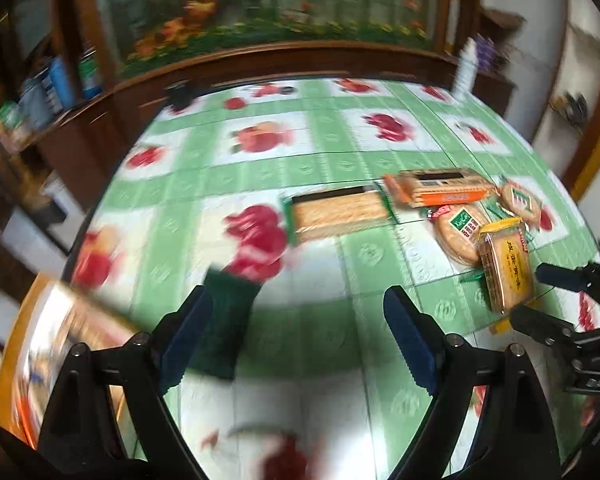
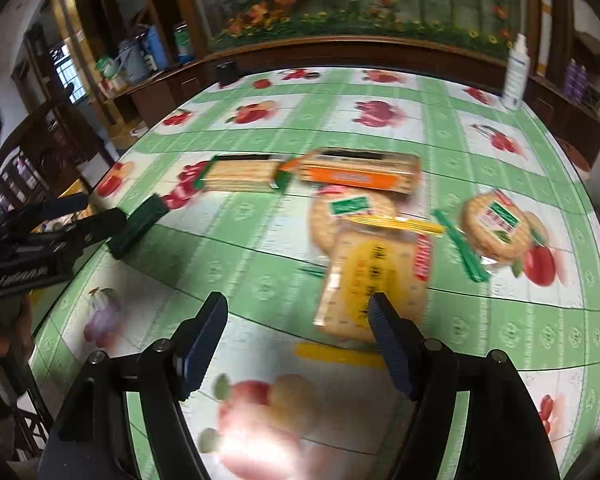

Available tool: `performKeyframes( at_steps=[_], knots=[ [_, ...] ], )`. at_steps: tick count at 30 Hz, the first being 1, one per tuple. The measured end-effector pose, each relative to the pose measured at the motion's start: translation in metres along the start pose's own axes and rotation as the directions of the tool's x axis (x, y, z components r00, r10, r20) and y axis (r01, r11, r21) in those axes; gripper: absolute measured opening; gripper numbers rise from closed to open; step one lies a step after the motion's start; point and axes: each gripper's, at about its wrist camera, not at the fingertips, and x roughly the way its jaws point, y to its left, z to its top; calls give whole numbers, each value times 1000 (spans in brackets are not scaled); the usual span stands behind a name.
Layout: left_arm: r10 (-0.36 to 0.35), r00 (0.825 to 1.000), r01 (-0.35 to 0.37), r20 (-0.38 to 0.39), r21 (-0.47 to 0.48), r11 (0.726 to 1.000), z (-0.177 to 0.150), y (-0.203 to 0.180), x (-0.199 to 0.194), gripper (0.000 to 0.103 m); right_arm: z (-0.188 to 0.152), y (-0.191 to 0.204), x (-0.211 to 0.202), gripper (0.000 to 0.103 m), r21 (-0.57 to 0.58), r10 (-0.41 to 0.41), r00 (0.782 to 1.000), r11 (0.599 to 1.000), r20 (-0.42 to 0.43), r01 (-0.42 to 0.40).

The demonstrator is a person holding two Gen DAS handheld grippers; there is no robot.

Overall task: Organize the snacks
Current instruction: 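Grasp the green-ended saltine cracker pack with the left tool, then move the right tool over the brown orange-edged biscuit pack while the left tool holds the saltine pack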

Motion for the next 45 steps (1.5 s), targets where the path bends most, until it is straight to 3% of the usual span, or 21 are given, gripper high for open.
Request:
performKeyframes(
  at_steps=[4,7,11,14,18,22,29,34,39,42,45],
  knots=[
    [-60,995,69,-75,119,991,26,-14,37,88,-1,-17,2,73,25,0,1000,1000,-6,0],
    [-72,994,88,-84,204,975,40,-21,54,87,1,-25,6,73,33,-13,1000,999,-15,14],
    [-107,990,133,-94,353,926,54,-32,74,87,7,-33,10,73,47,-13,1000,999,-19,14],
    [-117,981,174,-156,432,885,61,-35,93,88,12,-35,11,73,40,-14,1000,999,-18,15],
    [-168,964,245,-204,454,856,65,-33,110,87,23,-39,15,73,30,-14,1000,999,-17,14],
    [-172,965,250,-196,511,823,68,-37,118,88,42,-44,25,74,39,-3,1000,999,-27,4],
    [-209,952,291,-224,445,847,75,-31,127,90,88,-54,42,74,51,-37,999,998,-10,37],
    [-254,931,343,-263,391,854,68,-27,125,90,128,-65,58,75,45,-121,993,992,1,121],
    [-257,928,346,-269,366,864,62,-31,122,91,144,-86,103,77,44,-185,974,980,-127,192],
    [-254,928,345,-274,365,865,60,-35,121,92,131,-82,110,77,28,-135,973,989,-190,143],
    [-252,928,342,-274,357,869,60,-35,121,92,112,-66,94,77,13,-6,981,1000,-192,9]
  ],
)
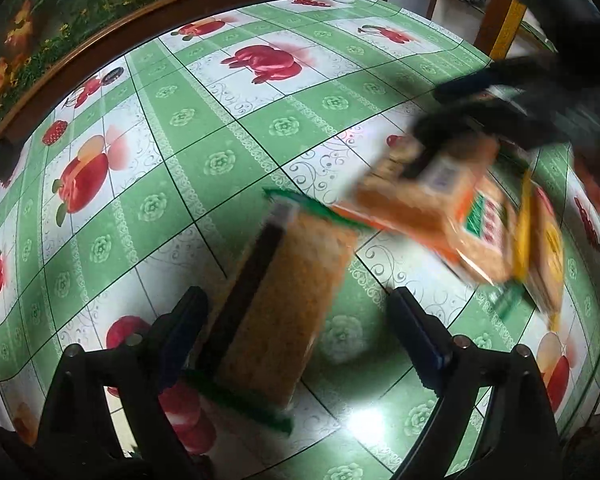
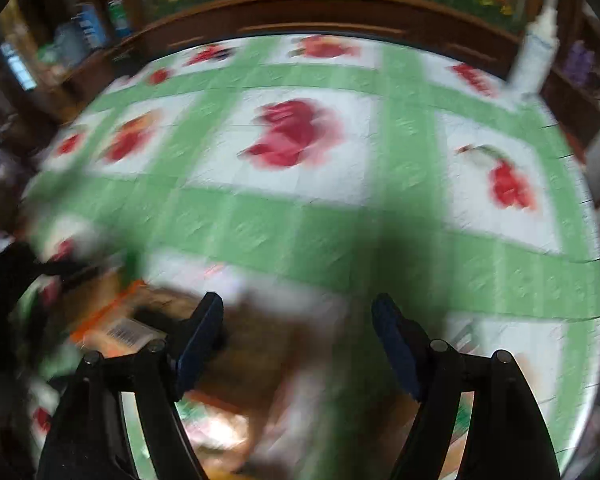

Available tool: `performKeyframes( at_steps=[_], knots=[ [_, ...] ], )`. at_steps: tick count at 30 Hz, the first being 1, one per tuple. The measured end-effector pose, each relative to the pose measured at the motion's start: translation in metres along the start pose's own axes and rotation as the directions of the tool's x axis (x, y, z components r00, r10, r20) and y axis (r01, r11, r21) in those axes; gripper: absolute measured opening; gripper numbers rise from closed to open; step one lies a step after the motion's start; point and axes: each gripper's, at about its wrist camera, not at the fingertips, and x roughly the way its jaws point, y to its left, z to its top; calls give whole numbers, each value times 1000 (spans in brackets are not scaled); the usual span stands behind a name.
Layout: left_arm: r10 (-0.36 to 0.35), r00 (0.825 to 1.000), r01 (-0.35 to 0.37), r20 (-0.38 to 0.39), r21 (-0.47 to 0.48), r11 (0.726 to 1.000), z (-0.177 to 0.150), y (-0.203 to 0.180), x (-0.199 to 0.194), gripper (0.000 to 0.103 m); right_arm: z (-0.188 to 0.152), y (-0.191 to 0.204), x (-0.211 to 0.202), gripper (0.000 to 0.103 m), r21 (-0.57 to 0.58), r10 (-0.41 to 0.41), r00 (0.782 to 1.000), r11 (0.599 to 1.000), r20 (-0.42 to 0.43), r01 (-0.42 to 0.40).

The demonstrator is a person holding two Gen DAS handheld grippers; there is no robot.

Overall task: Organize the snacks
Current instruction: 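Move the right tool over the brown orange-edged biscuit pack while the left tool holds the saltine pack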

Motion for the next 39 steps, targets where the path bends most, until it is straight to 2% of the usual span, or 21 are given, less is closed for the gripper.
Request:
performKeyframes(
  at_steps=[4,6,10,13,16,21,25,27,31,39],
  knots=[
    [6,1000,-6,3,-14,1000,0,1,0,93,-13,13,-22,77,-73,15,999,997,31,-12],
    [13,1000,-13,6,-30,999,-1,1,-1,93,-16,15,-26,78,-97,28,1000,995,9,-27],
    [20,1000,-20,13,-48,999,-2,0,0,95,-19,2,-32,78,-10,-61,997,998,38,62],
    [35,999,-33,26,-72,997,-4,-2,-1,95,-20,-10,-32,78,58,-64,997,996,50,61],
    [42,999,-39,32,-88,995,-6,-3,-2,95,-22,-8,-27,78,47,-61,998,997,35,60],
    [54,997,-49,47,-109,993,-10,-5,-4,95,-23,-3,-22,78,71,-13,999,997,31,10],
    [56,997,-50,52,-115,992,-11,-5,-5,95,-28,10,-22,79,54,77,997,996,6,-77],
    [57,997,-50,54,-117,992,-12,-5,-6,95,-31,19,-24,79,15,53,999,998,4,-53],
    [60,997,-53,58,-122,991,-16,-7,-8,95,-35,21,-32,79,-6,65,998,998,5,-65],
    [65,996,-57,58,-132,990,-17,-5,-7,96,-25,17,-25,79,41,76,997,996,18,-77]
  ],
)
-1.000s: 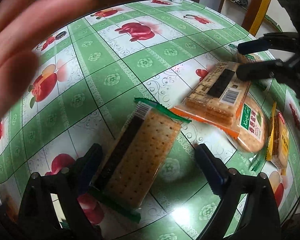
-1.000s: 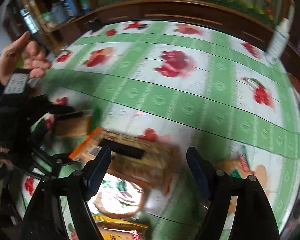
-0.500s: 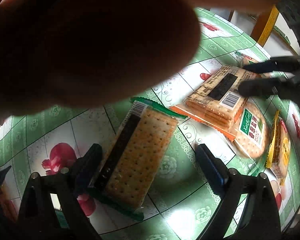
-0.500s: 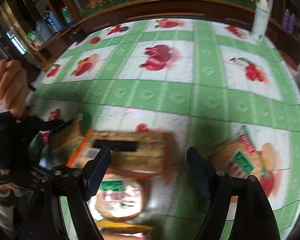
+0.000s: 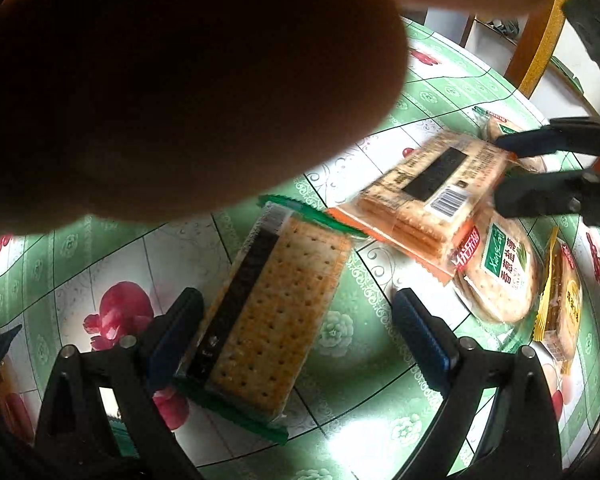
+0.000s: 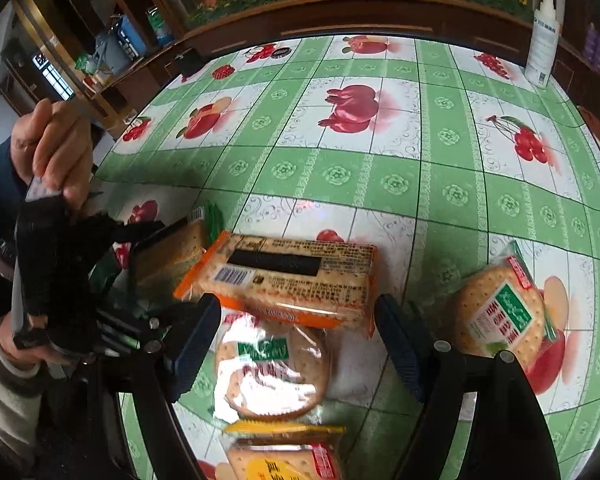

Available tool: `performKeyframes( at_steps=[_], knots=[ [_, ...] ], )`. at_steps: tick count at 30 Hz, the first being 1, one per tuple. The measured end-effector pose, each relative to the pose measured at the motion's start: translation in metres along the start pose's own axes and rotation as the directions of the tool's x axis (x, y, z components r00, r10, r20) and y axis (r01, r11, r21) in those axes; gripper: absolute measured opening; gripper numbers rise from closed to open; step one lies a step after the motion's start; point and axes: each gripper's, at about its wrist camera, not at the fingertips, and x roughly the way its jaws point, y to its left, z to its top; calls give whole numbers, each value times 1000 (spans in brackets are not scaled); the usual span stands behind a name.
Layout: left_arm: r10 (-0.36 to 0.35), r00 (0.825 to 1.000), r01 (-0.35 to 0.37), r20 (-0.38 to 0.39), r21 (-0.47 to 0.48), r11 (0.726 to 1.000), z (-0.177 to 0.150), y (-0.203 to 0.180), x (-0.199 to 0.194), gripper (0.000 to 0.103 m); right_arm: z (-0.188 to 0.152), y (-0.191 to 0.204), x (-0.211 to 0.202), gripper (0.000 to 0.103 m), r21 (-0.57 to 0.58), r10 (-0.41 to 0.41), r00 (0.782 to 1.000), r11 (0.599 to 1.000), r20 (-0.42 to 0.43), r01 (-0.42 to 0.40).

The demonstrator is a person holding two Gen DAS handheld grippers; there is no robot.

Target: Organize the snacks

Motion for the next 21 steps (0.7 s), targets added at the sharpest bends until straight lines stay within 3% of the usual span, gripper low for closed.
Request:
performKeyframes(
  at_steps=[5,8,10,17,21],
  knots=[
    [6,1000,-6,-6,-11,1000,-1,-1,1,97,18,-4,12,79,46,22,999,999,45,-24],
    [6,1000,-6,-3,-14,1000,-1,0,1,97,17,-4,6,79,52,-26,997,998,66,23],
    [5,1000,-5,-1,-11,1000,-1,-2,2,97,13,-7,4,80,69,-40,998,997,38,38],
    [5,1000,-5,3,-12,1000,-1,-4,4,98,2,8,3,80,-82,-63,997,994,55,67],
    [5,1000,-5,-1,-13,1000,1,-4,4,98,-1,24,-1,80,-117,-123,988,984,95,134]
  ],
)
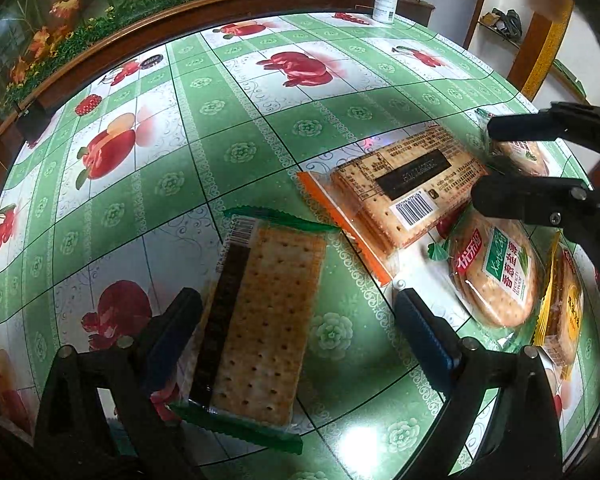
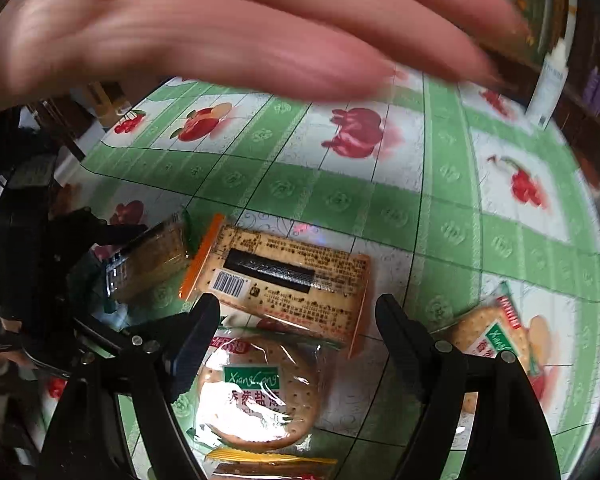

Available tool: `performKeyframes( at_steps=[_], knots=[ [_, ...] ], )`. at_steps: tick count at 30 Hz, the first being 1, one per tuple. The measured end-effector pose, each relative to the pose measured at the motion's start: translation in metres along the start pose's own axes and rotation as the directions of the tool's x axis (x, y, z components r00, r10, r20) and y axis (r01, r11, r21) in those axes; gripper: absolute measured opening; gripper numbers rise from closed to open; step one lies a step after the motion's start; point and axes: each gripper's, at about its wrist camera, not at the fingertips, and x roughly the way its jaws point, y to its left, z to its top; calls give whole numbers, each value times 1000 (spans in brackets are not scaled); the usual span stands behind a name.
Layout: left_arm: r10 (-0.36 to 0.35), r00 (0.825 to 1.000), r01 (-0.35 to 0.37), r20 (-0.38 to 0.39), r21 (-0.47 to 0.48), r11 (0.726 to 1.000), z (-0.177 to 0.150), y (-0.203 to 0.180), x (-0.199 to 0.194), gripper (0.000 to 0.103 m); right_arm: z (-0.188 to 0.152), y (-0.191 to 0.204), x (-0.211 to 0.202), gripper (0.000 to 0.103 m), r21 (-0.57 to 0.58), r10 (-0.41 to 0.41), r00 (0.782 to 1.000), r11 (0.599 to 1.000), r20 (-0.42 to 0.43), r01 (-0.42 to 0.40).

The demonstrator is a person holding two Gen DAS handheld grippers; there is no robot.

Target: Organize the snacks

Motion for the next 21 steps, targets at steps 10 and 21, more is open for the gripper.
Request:
performKeyframes(
  at_steps=[10,21],
  knots=[
    [-3,1000,3,4,-2,1000,-1,-1,-1,98,-2,13,-12,80,-1,-96,992,995,76,97],
    [-2,1000,2,6,1,1000,-1,-1,-1,98,-4,19,-19,80,-21,-118,989,992,91,121]
  ],
)
